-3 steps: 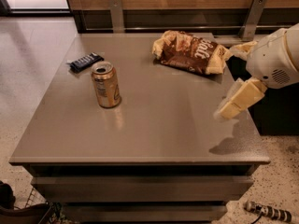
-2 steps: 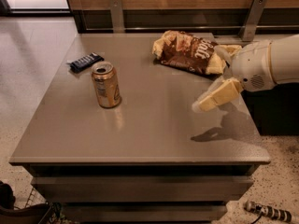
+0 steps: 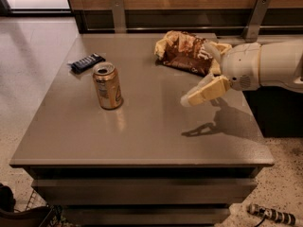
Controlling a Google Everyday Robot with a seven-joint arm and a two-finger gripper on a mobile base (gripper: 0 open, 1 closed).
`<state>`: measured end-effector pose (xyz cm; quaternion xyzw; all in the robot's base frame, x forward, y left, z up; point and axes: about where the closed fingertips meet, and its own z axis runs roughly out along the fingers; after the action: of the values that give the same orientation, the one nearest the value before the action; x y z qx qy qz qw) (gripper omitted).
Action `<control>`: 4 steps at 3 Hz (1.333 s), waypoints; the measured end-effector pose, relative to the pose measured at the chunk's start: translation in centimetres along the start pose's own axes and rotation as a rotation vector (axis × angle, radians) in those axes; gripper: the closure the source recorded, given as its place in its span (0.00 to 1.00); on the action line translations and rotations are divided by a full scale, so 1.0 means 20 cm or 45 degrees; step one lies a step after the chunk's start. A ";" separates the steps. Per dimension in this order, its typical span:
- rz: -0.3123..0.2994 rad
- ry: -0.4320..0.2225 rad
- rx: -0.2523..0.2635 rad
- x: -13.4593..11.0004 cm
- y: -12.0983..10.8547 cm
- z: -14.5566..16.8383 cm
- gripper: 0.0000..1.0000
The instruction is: Knock orange can over
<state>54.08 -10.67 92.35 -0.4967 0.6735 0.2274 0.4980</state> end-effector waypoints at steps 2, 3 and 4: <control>-0.014 -0.097 -0.051 -0.02 -0.01 0.20 0.00; -0.020 -0.189 -0.134 -0.08 0.00 0.46 0.00; -0.012 -0.231 -0.179 -0.11 0.02 0.59 0.00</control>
Offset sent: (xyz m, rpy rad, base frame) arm 0.0449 0.0707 -0.0280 0.1459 -0.0437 0.1153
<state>58.95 -0.09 89.50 -0.5111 0.6055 0.3158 0.5219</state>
